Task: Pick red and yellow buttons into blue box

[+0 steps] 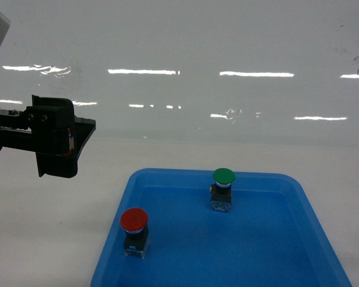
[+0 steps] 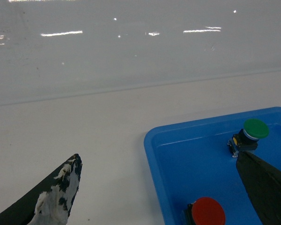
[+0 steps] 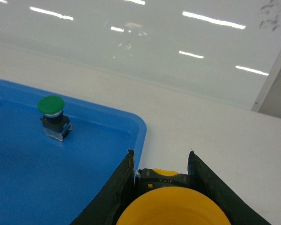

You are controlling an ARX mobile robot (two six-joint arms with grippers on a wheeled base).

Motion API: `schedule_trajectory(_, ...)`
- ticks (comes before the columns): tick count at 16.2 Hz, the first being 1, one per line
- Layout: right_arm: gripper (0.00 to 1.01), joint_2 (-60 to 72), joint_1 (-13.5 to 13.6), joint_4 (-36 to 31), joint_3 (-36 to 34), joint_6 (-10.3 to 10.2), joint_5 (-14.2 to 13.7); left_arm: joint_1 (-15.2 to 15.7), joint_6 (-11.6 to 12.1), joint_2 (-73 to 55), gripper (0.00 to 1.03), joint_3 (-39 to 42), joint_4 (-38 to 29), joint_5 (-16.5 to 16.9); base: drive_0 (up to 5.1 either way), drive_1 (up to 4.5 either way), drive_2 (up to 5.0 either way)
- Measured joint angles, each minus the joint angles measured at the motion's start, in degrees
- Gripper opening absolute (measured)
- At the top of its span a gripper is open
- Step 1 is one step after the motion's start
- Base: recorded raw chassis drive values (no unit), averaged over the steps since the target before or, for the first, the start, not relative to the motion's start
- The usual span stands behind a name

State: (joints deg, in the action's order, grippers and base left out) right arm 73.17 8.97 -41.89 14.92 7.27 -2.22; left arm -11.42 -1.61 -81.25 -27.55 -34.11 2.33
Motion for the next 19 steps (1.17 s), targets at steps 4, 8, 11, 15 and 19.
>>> schedule_trajectory(4,0.31,-20.98,0.09,8.09,-8.66,-0.39,-5.09,0.0,0.0,0.0,0.98,0.02,0.0,0.02,0.0,0.0,0.0)
schedule_trajectory(8,0.31,-38.6,2.01,18.78,-11.3,0.31,-8.26,0.0,0.02,0.0,0.98,0.02,0.0,0.02,0.0,0.0,0.0)
schedule_trajectory(11,0.31,-38.77,1.88,17.51,-11.56,0.76,-9.25,0.0,0.02,0.0,0.98,0.02,0.0,0.0,0.0,0.0,0.0)
schedule_trajectory(15,0.31,-38.64,1.88,17.64,-11.67,1.03,-9.31,0.0,0.02,0.0,0.98,0.02,0.0,0.0,0.0,0.0,0.0)
schedule_trajectory(19,0.31,-38.64,1.88,17.64,-11.67,1.22,-9.33,-1.88,-0.39,-0.44,0.98,-0.9,5.86,-1.31,0.0,0.0,0.0)
